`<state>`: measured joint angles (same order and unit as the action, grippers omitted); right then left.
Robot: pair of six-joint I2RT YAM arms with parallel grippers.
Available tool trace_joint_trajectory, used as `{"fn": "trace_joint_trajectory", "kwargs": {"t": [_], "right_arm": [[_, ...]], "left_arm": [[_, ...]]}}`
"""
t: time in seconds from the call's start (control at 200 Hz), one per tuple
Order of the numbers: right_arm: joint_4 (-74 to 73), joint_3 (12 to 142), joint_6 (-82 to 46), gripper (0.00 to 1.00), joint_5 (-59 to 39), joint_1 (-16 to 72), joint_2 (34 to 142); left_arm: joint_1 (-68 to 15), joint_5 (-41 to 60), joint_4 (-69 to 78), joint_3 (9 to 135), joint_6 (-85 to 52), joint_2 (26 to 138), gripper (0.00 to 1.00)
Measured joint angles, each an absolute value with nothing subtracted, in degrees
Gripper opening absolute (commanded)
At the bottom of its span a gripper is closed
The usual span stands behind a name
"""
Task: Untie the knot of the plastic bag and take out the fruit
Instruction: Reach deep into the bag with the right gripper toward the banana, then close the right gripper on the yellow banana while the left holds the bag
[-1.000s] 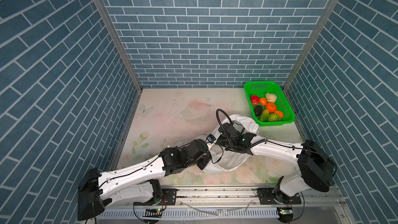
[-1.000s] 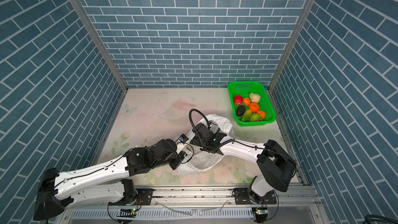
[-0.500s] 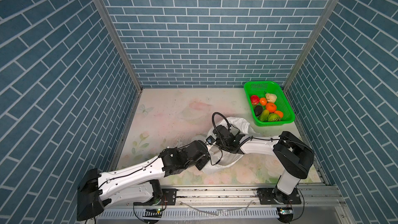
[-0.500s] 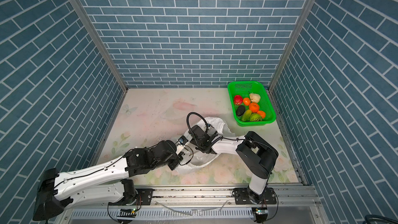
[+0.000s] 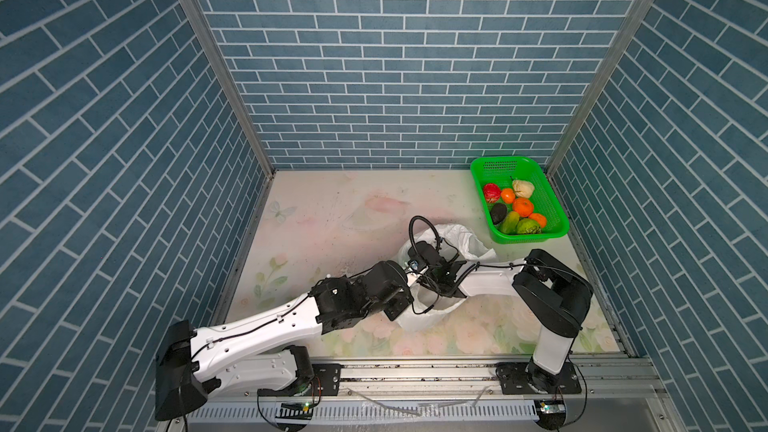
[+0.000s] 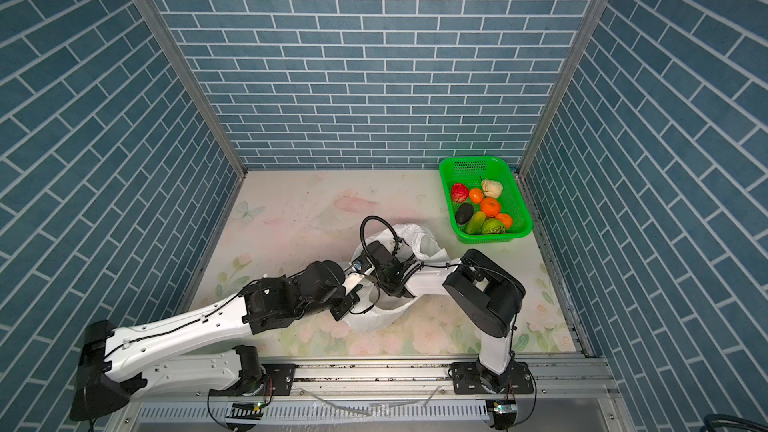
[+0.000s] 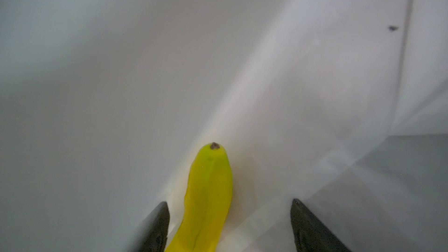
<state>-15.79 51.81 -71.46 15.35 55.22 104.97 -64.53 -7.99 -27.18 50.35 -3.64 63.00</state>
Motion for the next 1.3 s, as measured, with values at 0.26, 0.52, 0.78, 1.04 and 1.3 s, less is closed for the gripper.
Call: {"fn": "trace_joint_trajectory", "kwargs": {"t": [0.26,0.52,0.78,1.04,1.3], "right_arm": [[-13.10,59.83,-70.46,0.71,15.44,54.81,110.67],[-4.03,58.76,-70.81,0.65,15.44,50.94,107.33],[12.40,47.18,-74.04,0.64,18.02,48.42,90.70],[20.53,40.01,-76.71,0.67,18.79,49.78,76.88],[15.81,42.83,-75.33,0.71,17.69,52.58,83.61]], "left_arm": [[-65.25,-7.20,-28.12,52.27,-2.59,63.75,0.00],[-66.76,-7.62,-31.27,48.75,-6.13,57.76,0.00],[-72.75,-8.14,-30.85,47.46,-9.58,62.39,0.00],[-77.19,-13.13,-28.14,47.79,-10.11,65.10,0.00],[-77.28,-20.62,-21.63,48.62,-5.91,66.02,0.00]]}}
